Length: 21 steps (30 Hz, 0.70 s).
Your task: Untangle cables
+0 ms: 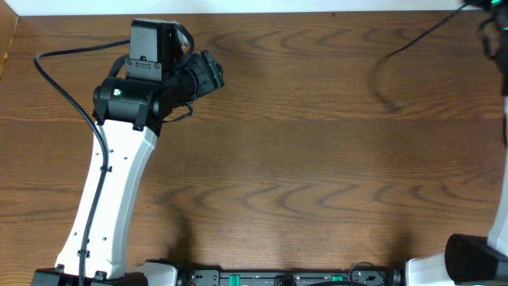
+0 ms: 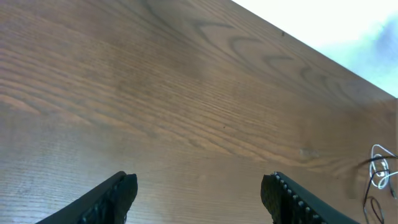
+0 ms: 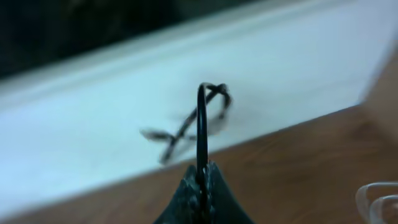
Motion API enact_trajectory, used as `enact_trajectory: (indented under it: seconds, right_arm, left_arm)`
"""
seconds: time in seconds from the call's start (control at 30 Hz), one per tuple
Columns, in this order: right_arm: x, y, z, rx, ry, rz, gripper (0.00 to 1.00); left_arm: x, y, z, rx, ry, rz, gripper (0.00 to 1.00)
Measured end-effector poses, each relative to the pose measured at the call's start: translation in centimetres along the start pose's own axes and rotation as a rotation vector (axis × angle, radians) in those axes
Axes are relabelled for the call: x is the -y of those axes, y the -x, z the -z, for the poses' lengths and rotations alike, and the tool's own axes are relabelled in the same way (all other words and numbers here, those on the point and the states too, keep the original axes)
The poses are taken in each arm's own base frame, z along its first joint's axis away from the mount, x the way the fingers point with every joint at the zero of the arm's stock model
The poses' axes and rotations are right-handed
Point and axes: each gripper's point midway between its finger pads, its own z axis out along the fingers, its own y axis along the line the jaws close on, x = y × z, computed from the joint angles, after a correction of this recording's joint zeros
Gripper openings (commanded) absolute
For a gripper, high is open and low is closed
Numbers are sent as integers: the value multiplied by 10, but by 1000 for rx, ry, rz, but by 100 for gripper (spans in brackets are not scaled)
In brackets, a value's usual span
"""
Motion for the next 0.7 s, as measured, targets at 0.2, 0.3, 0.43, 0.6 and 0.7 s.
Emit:
enact_trajectory:
  seconds: [0.2, 0.3, 0.43, 0.6, 0.7]
  right_arm:
    - [68, 48, -3, 179, -163, -34, 1]
    - [98, 56, -15, 218, -226, -47, 1]
    - [134, 39, -55, 193, -310, -55, 1]
    - [169, -9, -115, 101, -382, -57, 1]
    - [188, -44, -144, 24, -413, -57, 1]
  left_arm:
    - [-1, 0, 0, 2, 3, -4, 70]
    - [-1, 0, 0, 2, 4, -3, 70]
    - [-1, 0, 0, 2, 4, -3, 70]
    - [-1, 0, 0, 2, 4, -3, 70]
    - [-1, 0, 0, 2, 4, -3, 70]
